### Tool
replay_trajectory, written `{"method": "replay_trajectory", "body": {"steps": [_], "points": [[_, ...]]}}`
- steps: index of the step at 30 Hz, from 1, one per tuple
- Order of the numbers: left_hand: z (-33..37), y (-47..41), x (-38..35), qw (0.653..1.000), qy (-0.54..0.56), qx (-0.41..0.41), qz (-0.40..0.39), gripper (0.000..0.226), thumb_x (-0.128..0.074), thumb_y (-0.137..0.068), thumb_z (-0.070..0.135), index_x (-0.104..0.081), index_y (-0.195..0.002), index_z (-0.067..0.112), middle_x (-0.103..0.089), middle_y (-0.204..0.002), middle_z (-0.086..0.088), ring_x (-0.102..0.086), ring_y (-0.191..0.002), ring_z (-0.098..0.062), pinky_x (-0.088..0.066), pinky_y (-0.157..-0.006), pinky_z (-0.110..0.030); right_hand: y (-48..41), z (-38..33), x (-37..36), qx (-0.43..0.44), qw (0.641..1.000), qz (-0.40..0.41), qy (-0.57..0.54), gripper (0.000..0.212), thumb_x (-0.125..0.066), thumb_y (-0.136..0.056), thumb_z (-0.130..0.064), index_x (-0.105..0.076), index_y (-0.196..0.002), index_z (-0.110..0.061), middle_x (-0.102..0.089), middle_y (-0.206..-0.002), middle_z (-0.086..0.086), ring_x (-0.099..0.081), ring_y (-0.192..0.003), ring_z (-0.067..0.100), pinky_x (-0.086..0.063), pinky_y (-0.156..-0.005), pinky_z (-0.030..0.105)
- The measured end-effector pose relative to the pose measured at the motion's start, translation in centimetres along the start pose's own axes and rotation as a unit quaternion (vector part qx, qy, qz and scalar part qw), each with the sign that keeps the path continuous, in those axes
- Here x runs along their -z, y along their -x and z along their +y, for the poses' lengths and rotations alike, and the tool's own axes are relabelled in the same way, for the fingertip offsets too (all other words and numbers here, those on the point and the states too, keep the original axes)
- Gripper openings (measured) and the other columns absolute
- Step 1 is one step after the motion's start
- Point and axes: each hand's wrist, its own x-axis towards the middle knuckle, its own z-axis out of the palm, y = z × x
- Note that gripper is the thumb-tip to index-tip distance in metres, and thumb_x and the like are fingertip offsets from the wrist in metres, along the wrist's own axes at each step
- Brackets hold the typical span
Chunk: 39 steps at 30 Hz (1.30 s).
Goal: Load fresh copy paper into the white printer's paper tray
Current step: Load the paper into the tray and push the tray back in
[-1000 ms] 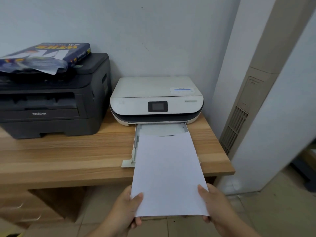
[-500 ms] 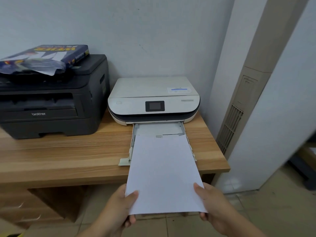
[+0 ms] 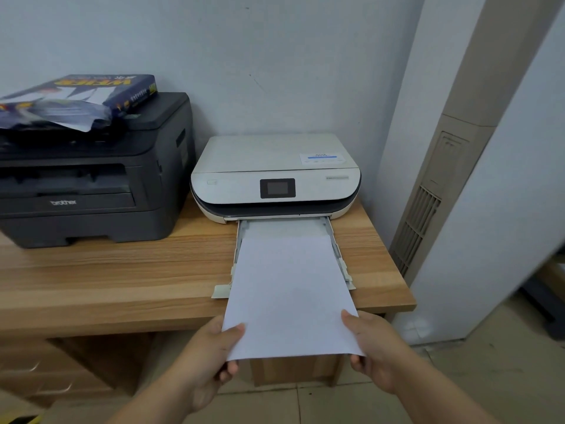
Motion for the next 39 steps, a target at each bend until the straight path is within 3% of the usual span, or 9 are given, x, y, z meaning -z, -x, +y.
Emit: {"method": "replay_trajectory", "body": {"steps": [7, 13, 18, 26, 32, 39], "points": [[0.1, -1.2, -0.2, 1.000, 0.013, 0.008, 0.001, 0.014, -0.047, -0.095, 0.020, -0.059, -0.104, 0.018, -0.053, -0.049, 0.002, -0.034, -0.033, -0.007, -0.022, -0.032, -0.014, -0.9, -0.6, -0.2, 0.002, 1.000, 0.011, 0.015, 0.024, -0.048, -0.094, -0.034, -0.058, -0.099, -0.013, -0.058, -0.084, 0.010, -0.046, -0.055, 0.015, -0.035, -0.038, 0.021], [0.3, -2.2, -0.3, 1.000, 0.018, 0.010, -0.003, 0.015, -0.046, -0.095, 0.020, -0.057, -0.105, 0.019, -0.055, -0.067, -0.002, -0.035, -0.034, -0.006, -0.024, -0.031, -0.014, -0.9, -1.3, 0.0, -0.017, 0.999, 0.003, -0.035, 0.020, -0.052, -0.093, -0.030, -0.058, -0.092, -0.011, -0.057, -0.071, 0.007, -0.045, -0.041, 0.014, -0.037, -0.040, 0.020], [0.7, -2.9, -0.3, 1.000, 0.020, 0.010, -0.004, 0.014, -0.046, -0.096, 0.019, -0.058, -0.103, 0.020, -0.056, -0.064, -0.001, -0.035, -0.034, -0.007, -0.024, -0.032, -0.014, -0.4, -1.7, 0.8, 0.014, 0.999, -0.031, -0.027, 0.019, -0.042, -0.097, -0.016, -0.058, -0.102, -0.008, -0.059, -0.073, 0.010, -0.048, -0.043, 0.014, -0.039, -0.046, 0.025], [1.2, -3.9, -0.2, 1.000, 0.011, 0.007, -0.007, 0.018, -0.045, -0.096, 0.019, -0.057, -0.109, 0.018, -0.056, -0.065, -0.001, -0.035, -0.035, -0.007, -0.023, -0.031, -0.015, -1.8, -1.3, 0.3, 0.036, 0.999, 0.003, -0.018, 0.027, -0.040, -0.098, -0.015, -0.053, -0.121, -0.010, -0.058, -0.078, 0.008, -0.045, -0.042, 0.010, -0.039, -0.041, 0.022], [1.4, -4.1, -0.3, 1.000, 0.014, 0.014, -0.004, 0.017, -0.045, -0.096, 0.019, -0.056, -0.108, 0.018, -0.055, -0.069, -0.003, -0.035, -0.035, -0.007, -0.024, -0.031, -0.015, -2.5, -1.3, 0.0, 0.032, 0.999, 0.013, -0.036, 0.028, -0.041, -0.097, -0.015, -0.054, -0.121, -0.011, -0.058, -0.078, 0.007, -0.043, -0.040, 0.008, -0.037, -0.040, 0.020], [1.3, -2.8, -0.5, 1.000, 0.017, 0.011, -0.005, 0.016, -0.045, -0.096, 0.020, -0.057, -0.107, 0.018, -0.056, -0.069, -0.005, -0.035, -0.033, -0.008, -0.025, -0.032, -0.015, -1.3, -1.1, 0.6, 0.058, 0.997, 0.005, -0.058, 0.027, -0.039, -0.097, -0.011, -0.058, -0.117, -0.007, -0.053, -0.063, 0.003, -0.039, -0.032, 0.006, -0.033, -0.034, 0.017]]}}
